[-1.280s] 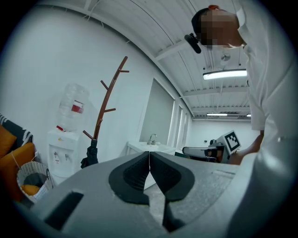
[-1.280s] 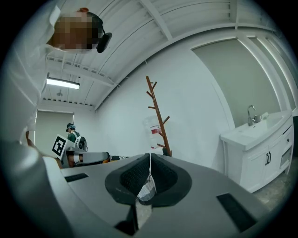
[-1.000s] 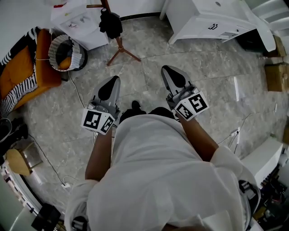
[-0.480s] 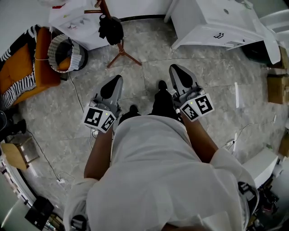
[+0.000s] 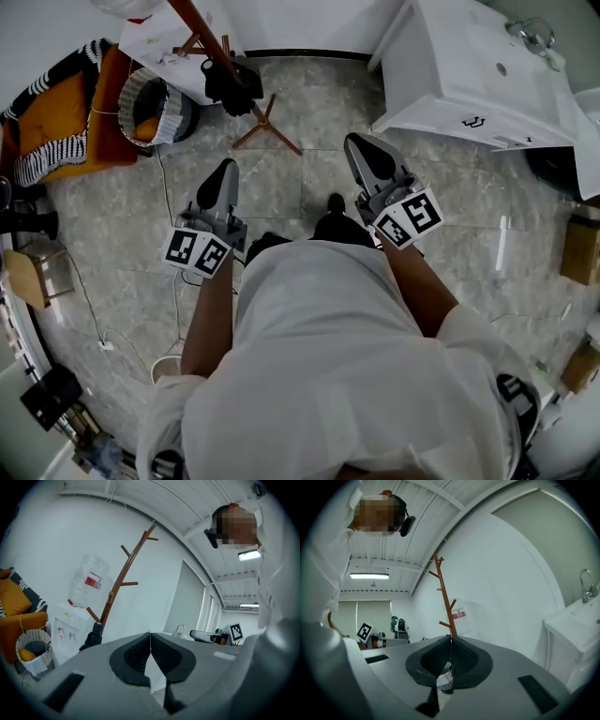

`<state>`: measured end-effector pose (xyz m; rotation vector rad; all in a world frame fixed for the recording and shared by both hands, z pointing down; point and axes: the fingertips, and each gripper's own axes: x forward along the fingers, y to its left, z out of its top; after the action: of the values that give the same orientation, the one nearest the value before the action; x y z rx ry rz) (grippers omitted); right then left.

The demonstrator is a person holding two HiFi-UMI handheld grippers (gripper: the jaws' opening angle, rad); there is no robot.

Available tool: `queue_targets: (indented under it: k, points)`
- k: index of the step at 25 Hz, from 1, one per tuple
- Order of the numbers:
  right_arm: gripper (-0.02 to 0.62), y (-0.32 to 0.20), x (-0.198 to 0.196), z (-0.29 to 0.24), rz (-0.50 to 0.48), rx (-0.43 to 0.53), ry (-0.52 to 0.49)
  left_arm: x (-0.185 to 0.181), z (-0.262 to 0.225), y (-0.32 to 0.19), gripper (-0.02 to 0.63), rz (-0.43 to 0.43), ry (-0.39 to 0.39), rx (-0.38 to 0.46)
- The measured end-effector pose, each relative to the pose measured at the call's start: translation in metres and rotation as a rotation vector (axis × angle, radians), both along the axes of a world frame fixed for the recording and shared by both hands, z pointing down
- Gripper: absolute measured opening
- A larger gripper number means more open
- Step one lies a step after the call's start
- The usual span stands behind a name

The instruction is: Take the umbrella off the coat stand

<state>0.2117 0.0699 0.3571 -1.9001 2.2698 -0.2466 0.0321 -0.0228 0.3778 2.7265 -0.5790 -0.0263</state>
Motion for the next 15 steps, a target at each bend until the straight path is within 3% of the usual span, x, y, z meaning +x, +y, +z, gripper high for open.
queue_targets:
  k: [9, 15]
  points:
    - [0.018, -0.021, 0.048, 0.009, -0.214, -0.008, -0.027, 0.034, -0.008, 0.013, 0.017, -0.196, -0.041, 0.014]
    - [0.018, -0.042, 0.058, 0.02, -0.273, -0.024, -0.044, 0.035, 0.0, 0.012, 0.017, -0.259, -0.08, 0.0]
